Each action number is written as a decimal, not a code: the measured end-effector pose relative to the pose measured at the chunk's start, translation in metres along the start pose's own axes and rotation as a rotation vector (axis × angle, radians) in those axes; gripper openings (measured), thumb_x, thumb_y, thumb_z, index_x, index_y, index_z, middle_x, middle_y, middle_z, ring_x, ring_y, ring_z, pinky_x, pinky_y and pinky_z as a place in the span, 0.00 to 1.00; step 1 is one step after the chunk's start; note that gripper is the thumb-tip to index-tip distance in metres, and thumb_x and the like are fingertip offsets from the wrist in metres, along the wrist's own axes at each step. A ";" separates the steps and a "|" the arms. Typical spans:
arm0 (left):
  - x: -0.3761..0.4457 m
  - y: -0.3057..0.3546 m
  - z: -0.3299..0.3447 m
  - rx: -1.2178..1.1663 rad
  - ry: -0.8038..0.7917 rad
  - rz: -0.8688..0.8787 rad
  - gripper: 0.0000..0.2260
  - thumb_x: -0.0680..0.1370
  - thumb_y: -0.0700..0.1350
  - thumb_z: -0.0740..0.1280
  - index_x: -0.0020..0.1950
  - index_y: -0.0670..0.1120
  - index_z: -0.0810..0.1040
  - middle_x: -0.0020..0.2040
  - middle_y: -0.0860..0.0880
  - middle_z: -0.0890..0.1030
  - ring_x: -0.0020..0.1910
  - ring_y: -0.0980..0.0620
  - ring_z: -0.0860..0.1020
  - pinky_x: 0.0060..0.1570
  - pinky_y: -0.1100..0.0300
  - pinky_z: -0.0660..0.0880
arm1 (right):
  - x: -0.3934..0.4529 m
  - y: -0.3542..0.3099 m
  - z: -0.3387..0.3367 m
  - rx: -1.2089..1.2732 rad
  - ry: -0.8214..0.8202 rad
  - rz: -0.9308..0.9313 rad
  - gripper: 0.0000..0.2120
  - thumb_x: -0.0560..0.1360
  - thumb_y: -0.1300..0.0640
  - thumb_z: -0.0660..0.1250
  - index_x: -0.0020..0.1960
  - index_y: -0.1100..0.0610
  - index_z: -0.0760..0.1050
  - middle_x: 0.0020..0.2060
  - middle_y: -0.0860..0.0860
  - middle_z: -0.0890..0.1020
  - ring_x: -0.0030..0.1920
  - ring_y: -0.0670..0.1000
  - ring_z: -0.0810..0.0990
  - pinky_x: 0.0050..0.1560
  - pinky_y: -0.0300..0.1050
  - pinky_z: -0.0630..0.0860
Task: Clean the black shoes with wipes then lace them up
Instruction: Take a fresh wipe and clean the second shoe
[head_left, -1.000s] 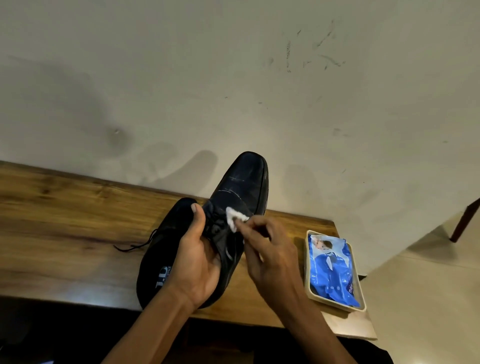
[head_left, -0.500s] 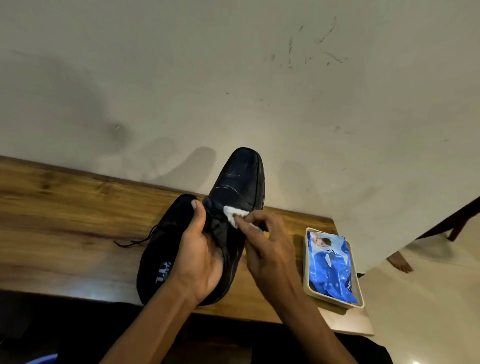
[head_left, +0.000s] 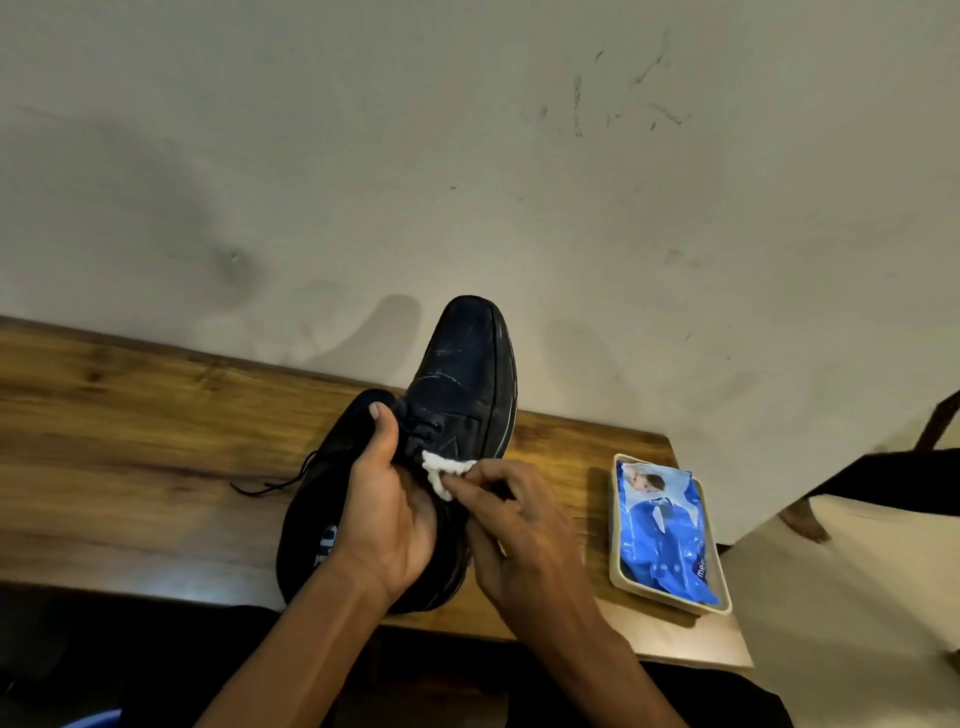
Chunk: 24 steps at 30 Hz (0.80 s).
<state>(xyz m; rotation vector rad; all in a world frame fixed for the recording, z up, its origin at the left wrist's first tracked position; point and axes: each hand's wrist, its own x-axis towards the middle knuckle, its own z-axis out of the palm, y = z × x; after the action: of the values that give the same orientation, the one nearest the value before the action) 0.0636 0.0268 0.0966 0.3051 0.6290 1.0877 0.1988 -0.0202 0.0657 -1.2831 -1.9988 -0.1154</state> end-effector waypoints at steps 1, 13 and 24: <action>-0.002 0.000 0.002 -0.017 0.000 -0.001 0.32 0.80 0.65 0.54 0.67 0.39 0.76 0.60 0.36 0.81 0.60 0.40 0.81 0.61 0.47 0.77 | 0.004 0.006 -0.001 -0.013 0.017 0.023 0.17 0.77 0.60 0.64 0.65 0.55 0.78 0.58 0.51 0.75 0.56 0.47 0.75 0.52 0.39 0.77; 0.004 0.005 -0.004 -0.066 0.011 0.006 0.31 0.80 0.65 0.54 0.61 0.39 0.79 0.58 0.36 0.83 0.56 0.40 0.83 0.58 0.47 0.78 | -0.005 -0.011 0.006 0.050 0.010 0.008 0.16 0.79 0.61 0.63 0.66 0.57 0.78 0.58 0.51 0.74 0.57 0.48 0.75 0.52 0.40 0.76; 0.001 -0.009 0.006 -0.003 -0.048 -0.026 0.32 0.81 0.64 0.52 0.66 0.39 0.77 0.62 0.38 0.81 0.61 0.43 0.81 0.63 0.49 0.76 | 0.031 0.009 0.001 -0.080 0.076 0.133 0.18 0.79 0.58 0.59 0.65 0.58 0.80 0.55 0.55 0.78 0.55 0.50 0.76 0.52 0.40 0.77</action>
<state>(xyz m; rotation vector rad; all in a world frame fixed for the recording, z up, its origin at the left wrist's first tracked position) 0.0739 0.0242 0.0959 0.3186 0.5868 1.0538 0.1987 0.0078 0.0819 -1.4371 -1.8551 -0.1796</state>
